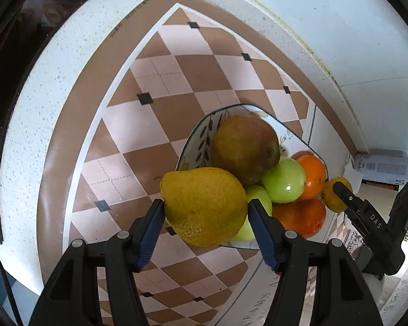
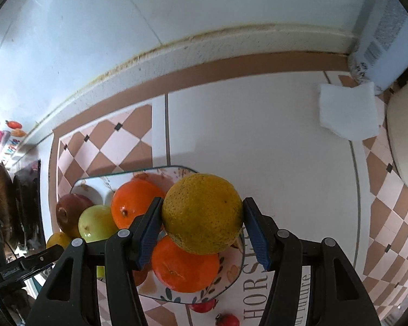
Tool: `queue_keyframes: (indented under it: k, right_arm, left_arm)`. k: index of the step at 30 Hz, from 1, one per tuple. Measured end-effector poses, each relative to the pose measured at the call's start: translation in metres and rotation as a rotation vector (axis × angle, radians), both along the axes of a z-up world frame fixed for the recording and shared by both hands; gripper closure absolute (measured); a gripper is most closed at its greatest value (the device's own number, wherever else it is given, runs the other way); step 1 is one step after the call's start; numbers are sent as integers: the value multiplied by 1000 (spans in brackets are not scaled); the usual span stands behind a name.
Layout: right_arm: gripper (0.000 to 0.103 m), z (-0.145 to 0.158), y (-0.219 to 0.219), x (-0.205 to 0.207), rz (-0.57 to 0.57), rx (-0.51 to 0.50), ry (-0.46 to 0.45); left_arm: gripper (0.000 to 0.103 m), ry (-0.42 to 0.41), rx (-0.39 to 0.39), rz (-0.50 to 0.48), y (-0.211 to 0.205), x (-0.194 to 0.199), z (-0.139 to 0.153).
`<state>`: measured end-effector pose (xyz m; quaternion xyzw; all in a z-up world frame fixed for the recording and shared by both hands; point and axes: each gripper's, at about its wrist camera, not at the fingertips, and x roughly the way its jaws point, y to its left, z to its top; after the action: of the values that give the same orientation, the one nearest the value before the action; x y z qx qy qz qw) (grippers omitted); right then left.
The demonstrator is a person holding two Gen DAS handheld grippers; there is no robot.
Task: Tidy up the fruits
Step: 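Place the lemon on the plate with the left tool while the right tool places its lemon, then lift both open tools back from the plate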
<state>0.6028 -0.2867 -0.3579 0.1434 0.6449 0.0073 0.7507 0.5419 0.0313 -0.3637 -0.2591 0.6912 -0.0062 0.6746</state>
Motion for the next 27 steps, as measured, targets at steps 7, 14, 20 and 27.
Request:
queue_keyframes:
  k: [7, 14, 20, 27]
  right_arm:
    - [32, -5, 4, 2, -5, 11, 31]
    - [26, 6, 0, 1, -28, 17, 13]
    - [15, 19, 12, -16, 7, -61, -6]
    - [14, 41, 31, -62, 38, -146, -54]
  left_arm:
    - [42, 22, -10, -16, 0, 1, -2]
    - [27, -1, -21, -29, 1, 3, 8]
    - [18, -52, 80, -108, -8, 1, 31]
    - [17, -127, 250, -220, -21, -21, 52]
